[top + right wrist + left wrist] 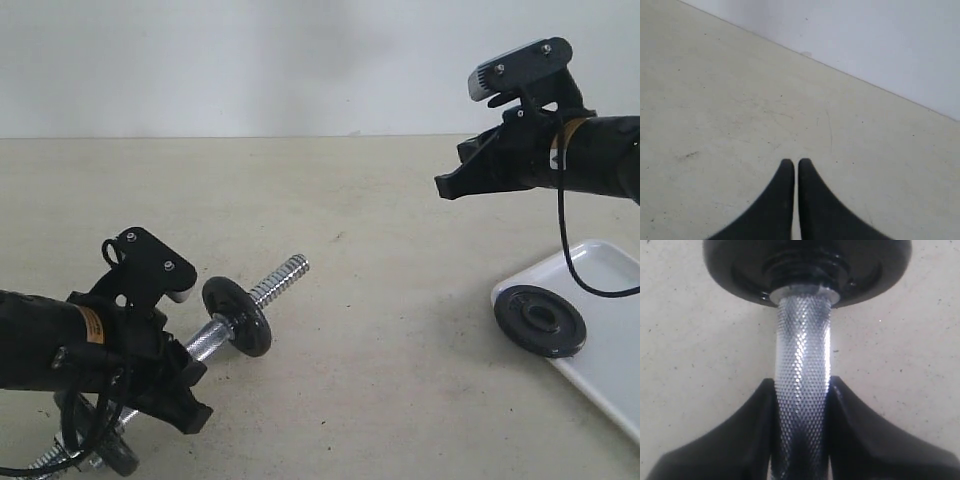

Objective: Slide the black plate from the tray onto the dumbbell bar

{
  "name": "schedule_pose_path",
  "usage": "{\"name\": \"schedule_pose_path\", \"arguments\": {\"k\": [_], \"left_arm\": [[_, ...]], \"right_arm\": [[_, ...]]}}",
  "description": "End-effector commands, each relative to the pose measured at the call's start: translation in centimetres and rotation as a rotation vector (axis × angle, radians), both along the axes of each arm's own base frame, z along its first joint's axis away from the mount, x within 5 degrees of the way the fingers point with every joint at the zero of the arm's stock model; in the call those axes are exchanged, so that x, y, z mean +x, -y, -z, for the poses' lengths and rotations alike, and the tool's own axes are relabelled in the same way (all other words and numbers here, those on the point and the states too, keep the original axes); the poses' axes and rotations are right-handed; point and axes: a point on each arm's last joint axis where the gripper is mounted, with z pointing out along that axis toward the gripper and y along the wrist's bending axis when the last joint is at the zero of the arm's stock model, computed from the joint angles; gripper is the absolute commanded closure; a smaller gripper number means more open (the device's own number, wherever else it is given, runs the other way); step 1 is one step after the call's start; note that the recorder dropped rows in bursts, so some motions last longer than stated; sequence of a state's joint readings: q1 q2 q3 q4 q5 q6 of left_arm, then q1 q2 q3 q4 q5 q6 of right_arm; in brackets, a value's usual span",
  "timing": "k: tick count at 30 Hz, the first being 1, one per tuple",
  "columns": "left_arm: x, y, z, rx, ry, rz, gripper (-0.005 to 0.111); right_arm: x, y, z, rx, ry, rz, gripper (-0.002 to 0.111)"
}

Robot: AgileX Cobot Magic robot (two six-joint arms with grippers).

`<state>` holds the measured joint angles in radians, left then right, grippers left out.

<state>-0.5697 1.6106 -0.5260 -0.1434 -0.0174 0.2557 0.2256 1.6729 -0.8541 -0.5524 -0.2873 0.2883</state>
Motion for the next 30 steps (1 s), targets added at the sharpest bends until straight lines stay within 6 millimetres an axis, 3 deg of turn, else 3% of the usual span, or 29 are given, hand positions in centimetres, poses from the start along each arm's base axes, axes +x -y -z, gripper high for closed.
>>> {"name": "schedule_pose_path", "arguments": {"k": [1, 17, 30], "left_arm": [[3.7, 1.4, -8.7, -0.453, 0.898, -0.049, 0.102], [3.6, 1.6, -8.8, -0.452, 0.903, -0.024, 0.102], [3.5, 1.5, -9.5, -0.488, 0.972, -0.029, 0.102]], "right_arm": [[-0.7, 0.8, -0.8, -0.063, -0.025, 0.032, 0.107], [-2.2, 2.6, -1.2, -0.234, -0.17, 0.125, 0.107], [-2.0, 2.3, -1.5, -0.221, -0.118, 0.089, 0.107]]}}
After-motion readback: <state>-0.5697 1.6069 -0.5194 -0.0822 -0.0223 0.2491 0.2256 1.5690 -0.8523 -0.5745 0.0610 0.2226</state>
